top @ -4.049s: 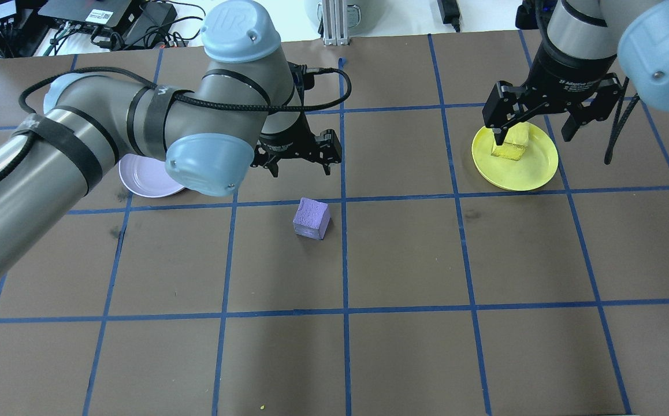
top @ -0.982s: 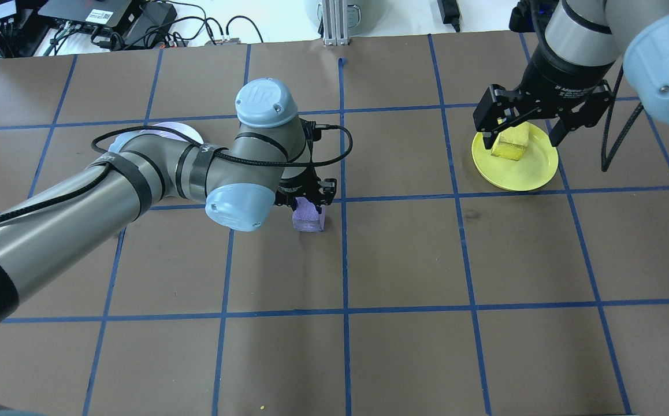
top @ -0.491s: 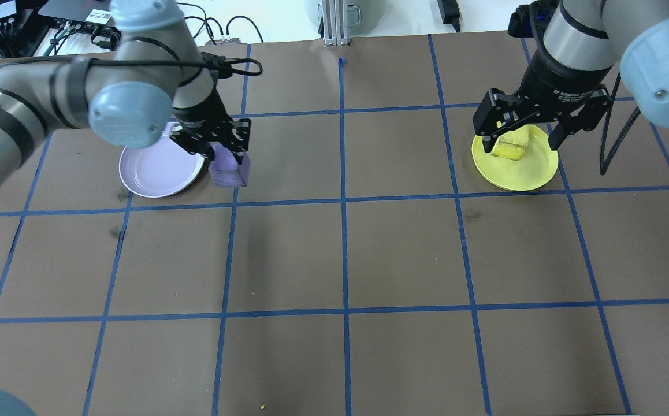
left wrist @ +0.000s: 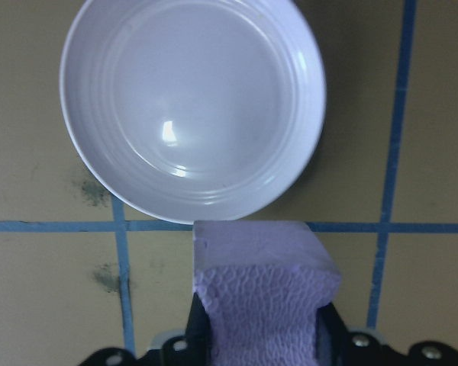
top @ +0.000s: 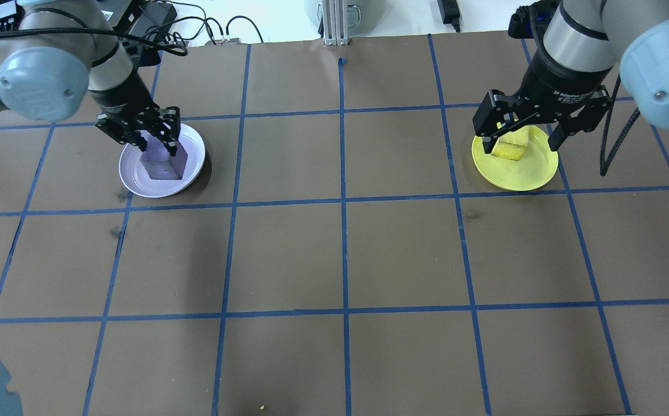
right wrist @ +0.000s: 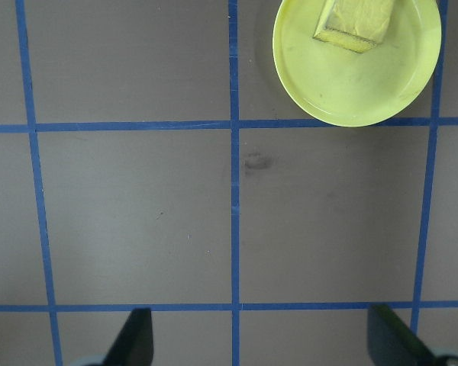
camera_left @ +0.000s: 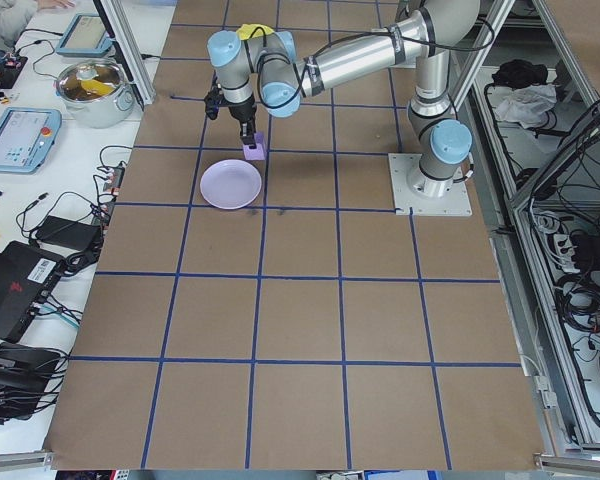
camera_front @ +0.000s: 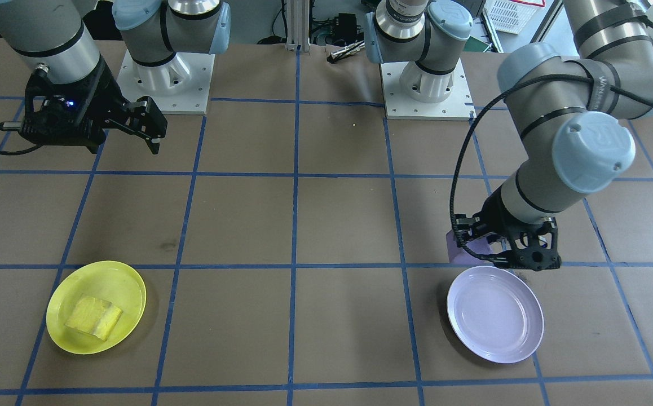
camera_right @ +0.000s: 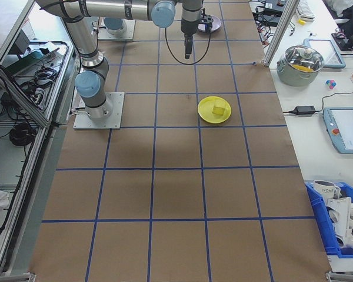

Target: Sort blocks by color into plates

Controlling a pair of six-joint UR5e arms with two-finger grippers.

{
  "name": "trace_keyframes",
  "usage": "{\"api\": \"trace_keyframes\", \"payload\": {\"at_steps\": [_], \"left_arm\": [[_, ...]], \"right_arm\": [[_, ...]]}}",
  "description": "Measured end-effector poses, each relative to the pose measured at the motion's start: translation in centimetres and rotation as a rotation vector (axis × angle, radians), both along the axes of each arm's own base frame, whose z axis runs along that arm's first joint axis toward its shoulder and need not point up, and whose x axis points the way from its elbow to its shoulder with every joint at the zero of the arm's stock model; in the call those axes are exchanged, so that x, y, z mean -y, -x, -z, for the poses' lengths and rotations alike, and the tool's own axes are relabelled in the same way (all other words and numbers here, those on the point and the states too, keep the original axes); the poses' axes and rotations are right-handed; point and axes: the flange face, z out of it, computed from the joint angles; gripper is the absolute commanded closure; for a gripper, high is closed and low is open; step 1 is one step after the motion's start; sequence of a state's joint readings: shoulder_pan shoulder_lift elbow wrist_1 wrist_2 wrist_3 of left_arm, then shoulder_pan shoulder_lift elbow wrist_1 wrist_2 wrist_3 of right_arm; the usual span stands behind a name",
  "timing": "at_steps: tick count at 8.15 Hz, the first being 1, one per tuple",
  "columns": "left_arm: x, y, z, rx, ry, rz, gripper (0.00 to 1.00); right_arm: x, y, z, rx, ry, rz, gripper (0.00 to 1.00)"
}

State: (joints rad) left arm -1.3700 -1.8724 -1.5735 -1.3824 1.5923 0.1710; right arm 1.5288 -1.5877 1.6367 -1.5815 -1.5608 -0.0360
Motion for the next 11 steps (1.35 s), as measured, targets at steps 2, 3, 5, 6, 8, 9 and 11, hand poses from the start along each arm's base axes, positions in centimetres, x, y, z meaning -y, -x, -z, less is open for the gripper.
{"api": "trace_keyframes", "payload": {"at_steps": [2,3,5,6,8,9,11], "left_arm": [[2.5,-4.3,3.2,0.013,0.000,-0.011,1.00],[4.2,-5.1,4.9,0.013,0.002,-0.008,1.00],[6.8,-5.6,6.5,0.010,0.011,-0.003,1.00],[7.4,-5.7,7.2,0.008,0.010,0.000,0.80],[7.8,-5.7,8.2,0.007,0.004,-0.004,0.40],[7.9,-5.8,8.6,0.006,0.000,-0.008,0.15],[8.0,-5.8,9.0,0.006,-0.002,-0.012,0.05]], "right_arm": [[0.0,0.1,0.1,-0.004,-0.002,0.000,0.00],[0.0,0.1,0.2,-0.006,-0.003,0.001,0.00],[0.0,0.2,0.3,-0.006,-0.005,0.002,0.00],[0.0,0.2,0.3,-0.006,-0.005,0.003,0.00],[0.0,0.2,0.3,-0.005,-0.006,0.002,0.00],[0.0,0.2,0.4,-0.005,-0.007,0.003,0.00],[0.0,0.2,0.4,-0.004,-0.006,0.003,0.00]]}}
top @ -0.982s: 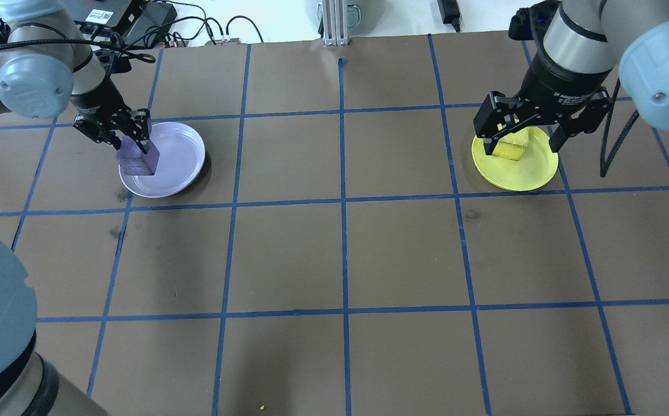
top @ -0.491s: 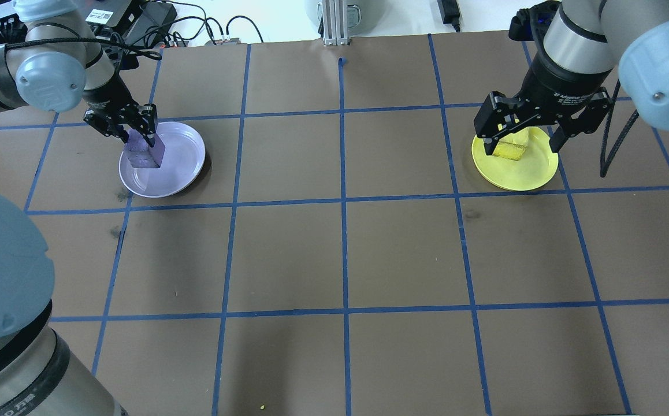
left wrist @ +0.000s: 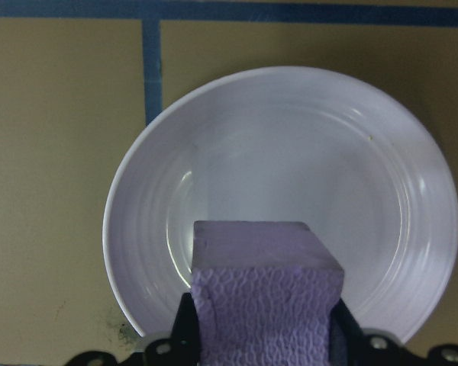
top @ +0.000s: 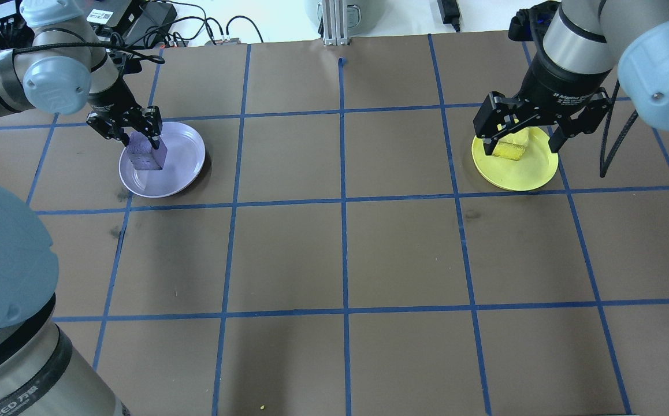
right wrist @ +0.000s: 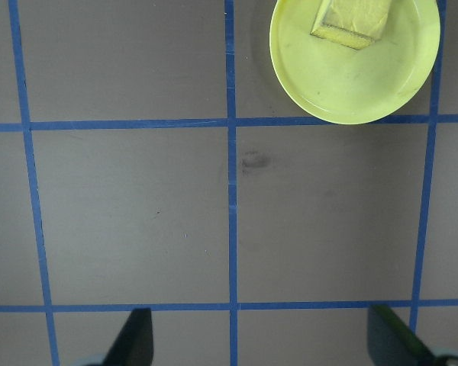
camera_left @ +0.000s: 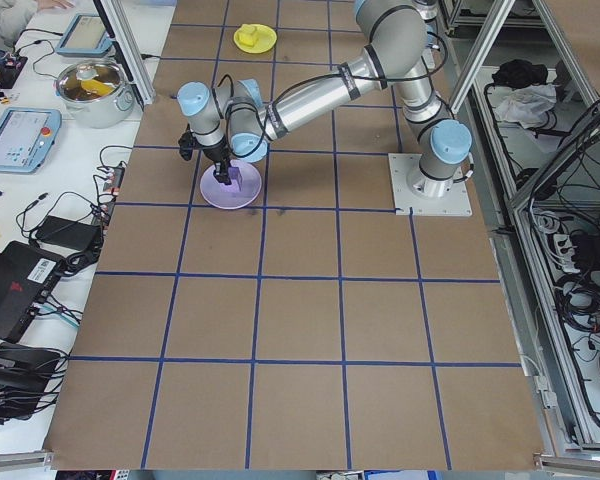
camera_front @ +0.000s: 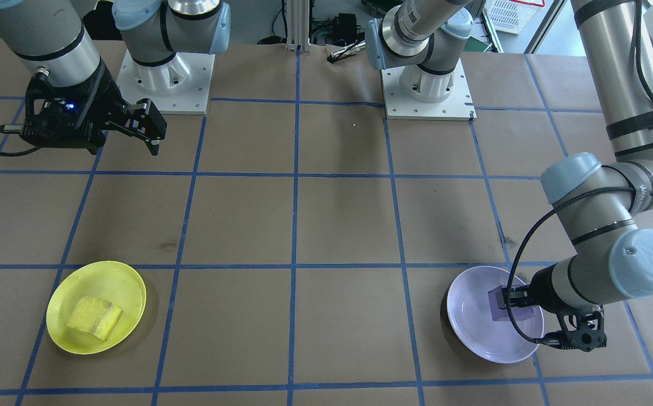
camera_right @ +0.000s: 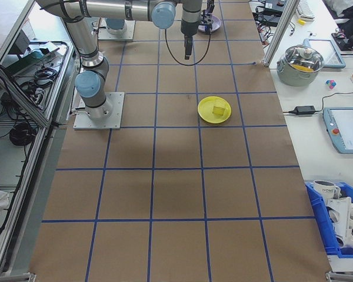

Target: Sort blocks by color into plates

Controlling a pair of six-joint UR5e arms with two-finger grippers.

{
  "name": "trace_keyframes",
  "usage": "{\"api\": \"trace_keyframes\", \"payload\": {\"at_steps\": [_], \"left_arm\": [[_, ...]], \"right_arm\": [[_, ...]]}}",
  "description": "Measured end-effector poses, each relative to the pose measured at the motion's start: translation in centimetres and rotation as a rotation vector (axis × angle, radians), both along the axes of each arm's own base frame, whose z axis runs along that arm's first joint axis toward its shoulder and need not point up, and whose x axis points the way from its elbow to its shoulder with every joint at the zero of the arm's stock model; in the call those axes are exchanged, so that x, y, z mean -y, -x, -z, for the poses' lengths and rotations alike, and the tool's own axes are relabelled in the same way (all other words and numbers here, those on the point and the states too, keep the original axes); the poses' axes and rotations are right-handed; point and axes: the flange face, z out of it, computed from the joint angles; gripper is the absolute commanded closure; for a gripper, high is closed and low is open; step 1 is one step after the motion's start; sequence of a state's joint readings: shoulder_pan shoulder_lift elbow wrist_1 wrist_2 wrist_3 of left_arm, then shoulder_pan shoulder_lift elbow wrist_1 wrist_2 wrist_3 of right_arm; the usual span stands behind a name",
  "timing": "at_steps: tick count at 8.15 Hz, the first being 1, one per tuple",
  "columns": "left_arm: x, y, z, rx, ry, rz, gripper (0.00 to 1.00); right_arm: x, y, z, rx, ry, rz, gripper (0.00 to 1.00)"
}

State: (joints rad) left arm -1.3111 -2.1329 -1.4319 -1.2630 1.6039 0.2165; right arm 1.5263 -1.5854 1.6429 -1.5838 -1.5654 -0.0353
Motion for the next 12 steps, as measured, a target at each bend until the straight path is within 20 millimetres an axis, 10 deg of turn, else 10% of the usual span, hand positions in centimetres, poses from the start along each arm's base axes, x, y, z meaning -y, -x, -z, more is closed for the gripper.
{"api": "trace_keyframes", "payload": {"at_steps": [7,12], "left_arm": [[-0.3,1.1,-2.8,0.010,0.042,-0.009,0.00],[-3.4,11.0,-12.2,0.053,0.149,-0.036,0.00]], "right_arm": [[0.0,0.0,0.0,0.004,0.001,0.000,0.00],[0.0,0.0,0.0,0.003,0.000,0.000,0.00]]}}
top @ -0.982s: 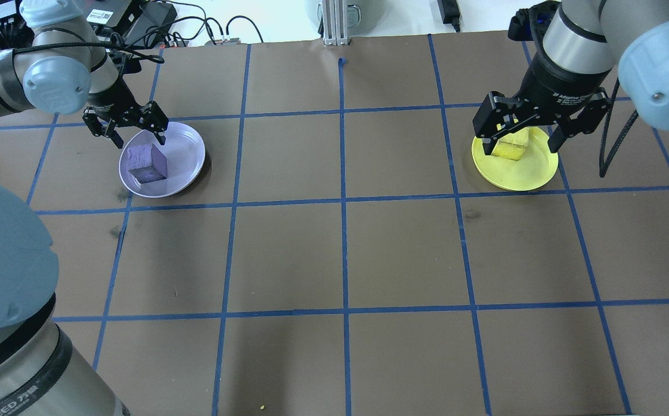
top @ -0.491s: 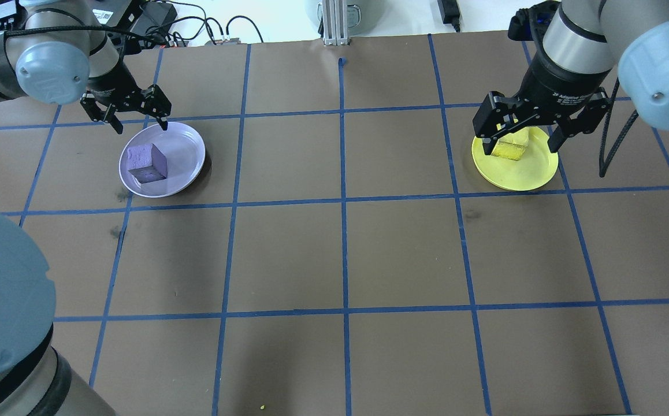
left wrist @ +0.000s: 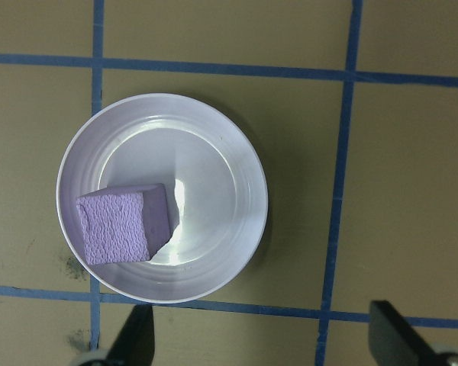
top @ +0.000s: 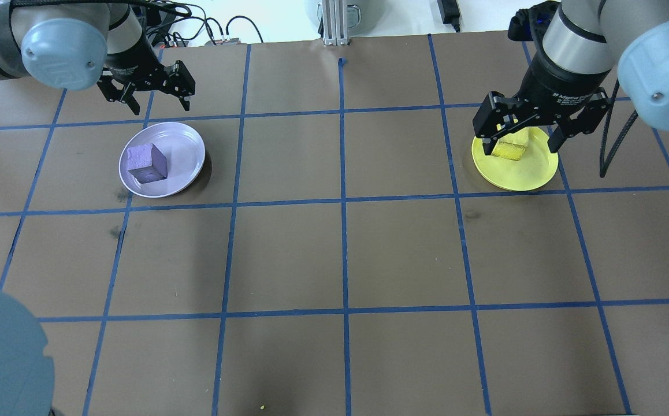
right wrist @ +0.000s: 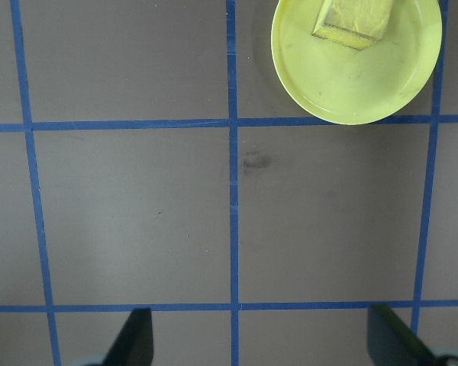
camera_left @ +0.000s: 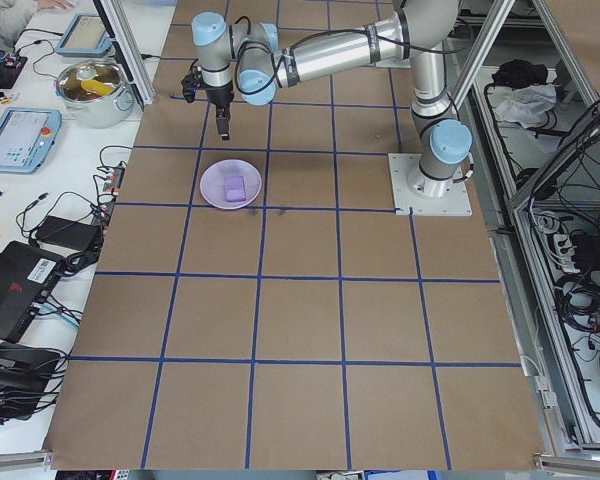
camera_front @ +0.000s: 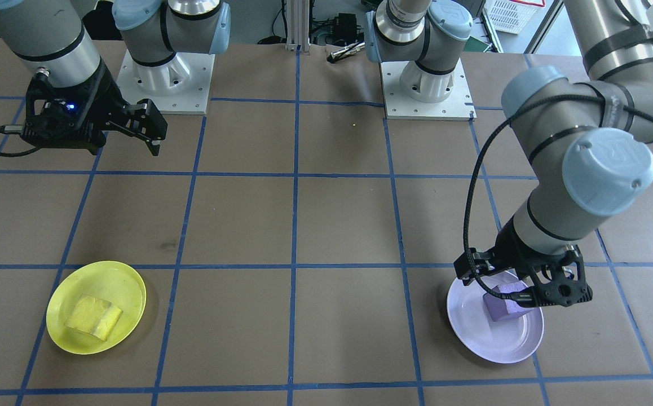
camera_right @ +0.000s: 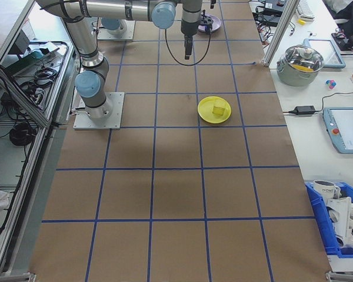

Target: Sort blocks by color into plates

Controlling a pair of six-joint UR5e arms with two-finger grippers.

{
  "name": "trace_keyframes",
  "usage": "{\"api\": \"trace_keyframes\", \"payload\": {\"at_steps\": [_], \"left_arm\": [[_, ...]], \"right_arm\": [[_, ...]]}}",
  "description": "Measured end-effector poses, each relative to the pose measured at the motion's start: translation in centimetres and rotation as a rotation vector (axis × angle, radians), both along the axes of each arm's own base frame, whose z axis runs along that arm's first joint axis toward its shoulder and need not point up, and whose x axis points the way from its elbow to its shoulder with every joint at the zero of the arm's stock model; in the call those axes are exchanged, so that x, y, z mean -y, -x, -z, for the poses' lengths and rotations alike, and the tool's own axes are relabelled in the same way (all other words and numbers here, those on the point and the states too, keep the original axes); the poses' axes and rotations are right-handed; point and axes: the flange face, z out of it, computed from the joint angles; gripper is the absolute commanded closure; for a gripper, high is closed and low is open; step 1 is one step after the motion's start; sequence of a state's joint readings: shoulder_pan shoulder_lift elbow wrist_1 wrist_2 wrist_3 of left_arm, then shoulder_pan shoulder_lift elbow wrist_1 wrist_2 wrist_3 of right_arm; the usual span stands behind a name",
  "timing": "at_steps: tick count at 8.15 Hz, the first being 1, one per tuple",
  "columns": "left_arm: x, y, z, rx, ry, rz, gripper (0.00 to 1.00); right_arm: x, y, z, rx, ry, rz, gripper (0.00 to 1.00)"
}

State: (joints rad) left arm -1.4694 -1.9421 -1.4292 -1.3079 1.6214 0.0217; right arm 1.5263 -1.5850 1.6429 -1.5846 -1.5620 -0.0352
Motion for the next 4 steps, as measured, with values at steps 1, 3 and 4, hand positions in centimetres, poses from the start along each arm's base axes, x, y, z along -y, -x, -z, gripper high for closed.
{"api": "trace_keyframes", "payload": {"at_steps": [1,3,4], "left_arm": [[-1.6,1.2,-3.0,0.000,0.022,0.008,0.00],[-5.1,2.1,-8.7,0.003,0.081,0.013,0.00],[-6.8,2.3,-11.3,0.006,0.112,0.014,0.00]], "right_arm": [[0.0,0.0,0.0,-0.001,0.000,0.000,0.00],[0.0,0.0,0.0,0.000,0.000,0.000,0.00],[0.0,0.0,0.0,-0.001,-0.001,0.000,0.00]]}}
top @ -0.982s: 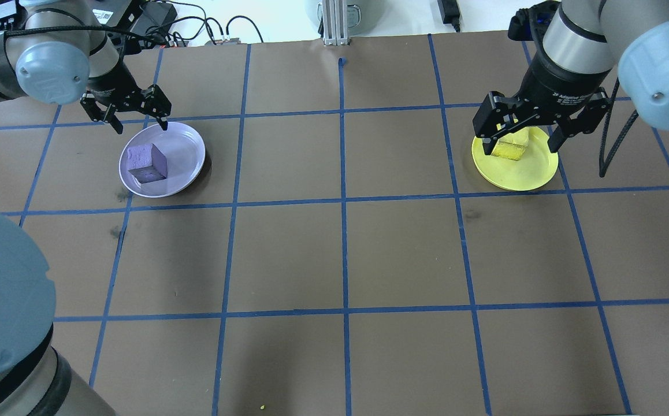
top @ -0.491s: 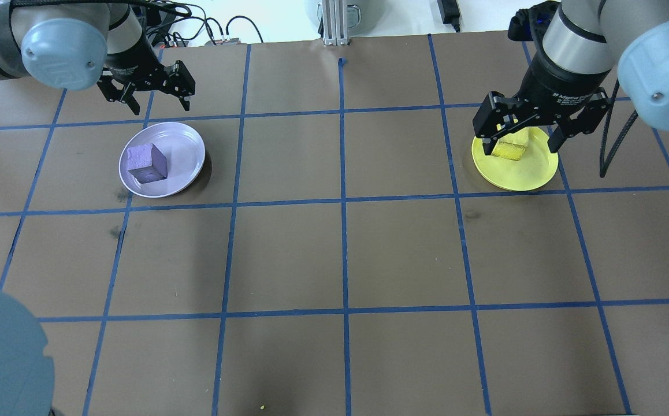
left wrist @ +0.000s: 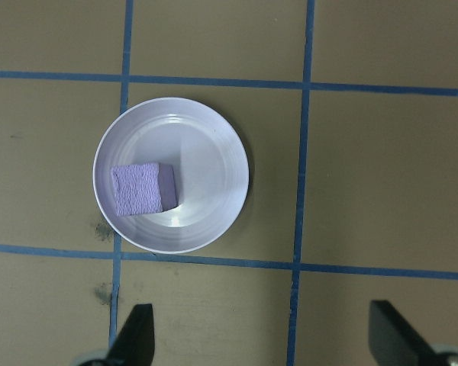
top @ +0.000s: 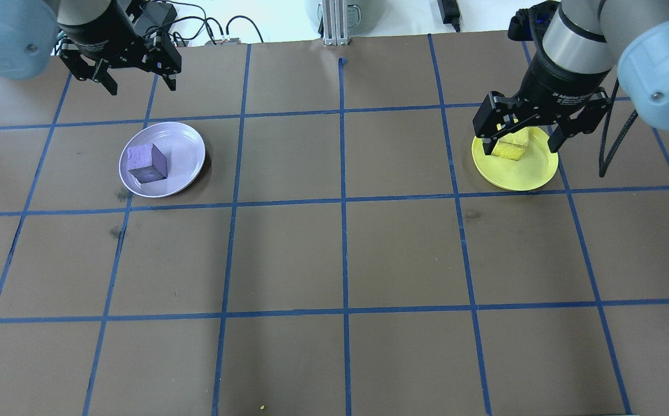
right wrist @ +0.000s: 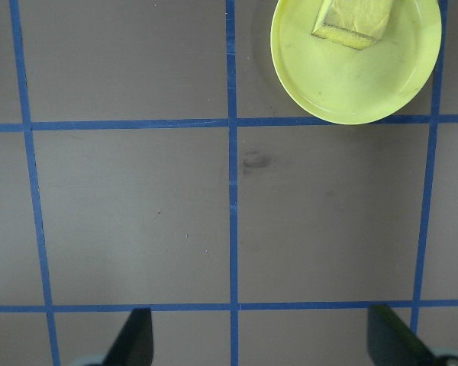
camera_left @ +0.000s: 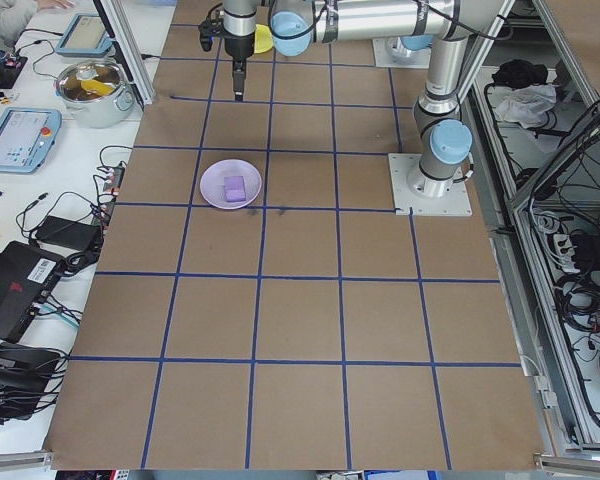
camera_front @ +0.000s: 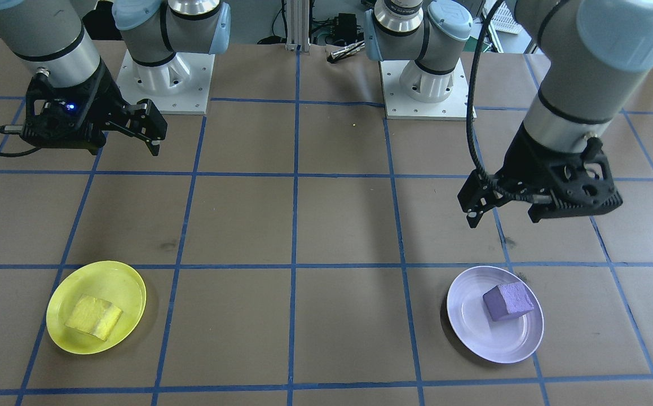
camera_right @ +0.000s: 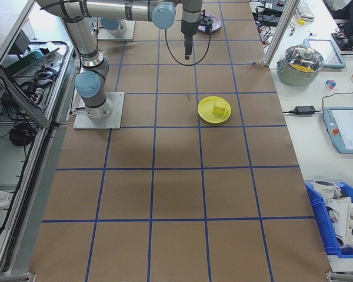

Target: Sort blocks by color into plates

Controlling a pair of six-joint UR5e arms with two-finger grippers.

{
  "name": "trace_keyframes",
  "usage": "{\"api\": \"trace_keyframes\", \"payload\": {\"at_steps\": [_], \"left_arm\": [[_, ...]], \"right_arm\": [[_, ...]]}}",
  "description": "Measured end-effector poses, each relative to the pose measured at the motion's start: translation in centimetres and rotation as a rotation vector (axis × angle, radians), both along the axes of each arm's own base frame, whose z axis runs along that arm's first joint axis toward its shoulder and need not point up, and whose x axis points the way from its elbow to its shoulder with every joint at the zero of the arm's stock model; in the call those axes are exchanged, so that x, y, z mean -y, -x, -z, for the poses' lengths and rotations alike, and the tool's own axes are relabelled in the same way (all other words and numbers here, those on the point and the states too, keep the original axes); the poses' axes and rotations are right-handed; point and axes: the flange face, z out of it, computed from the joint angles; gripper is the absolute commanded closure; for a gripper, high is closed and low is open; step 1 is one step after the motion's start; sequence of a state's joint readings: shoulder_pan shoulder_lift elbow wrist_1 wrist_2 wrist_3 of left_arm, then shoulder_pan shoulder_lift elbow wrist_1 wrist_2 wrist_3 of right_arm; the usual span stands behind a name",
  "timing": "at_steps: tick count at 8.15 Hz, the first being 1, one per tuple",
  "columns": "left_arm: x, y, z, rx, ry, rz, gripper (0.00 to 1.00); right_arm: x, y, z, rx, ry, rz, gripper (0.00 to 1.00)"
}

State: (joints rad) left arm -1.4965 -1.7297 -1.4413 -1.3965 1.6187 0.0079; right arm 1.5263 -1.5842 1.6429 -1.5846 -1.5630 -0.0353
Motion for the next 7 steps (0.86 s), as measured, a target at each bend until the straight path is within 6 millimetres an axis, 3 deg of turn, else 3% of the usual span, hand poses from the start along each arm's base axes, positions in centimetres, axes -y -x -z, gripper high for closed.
{"api": "trace_keyframes", "payload": {"at_steps": [2,7], "left_arm": [[-2.7,0.3,-2.4,0.002,-0.014,0.001,0.00],[-4.4,0.5,-0.1,-0.007,-0.093,0.006,0.00]], "right_arm": [[0.1,0.1,0.2,-0.005,-0.004,-0.001,0.00],[0.2,0.3,0.3,-0.011,-0.006,0.002,0.00]]}}
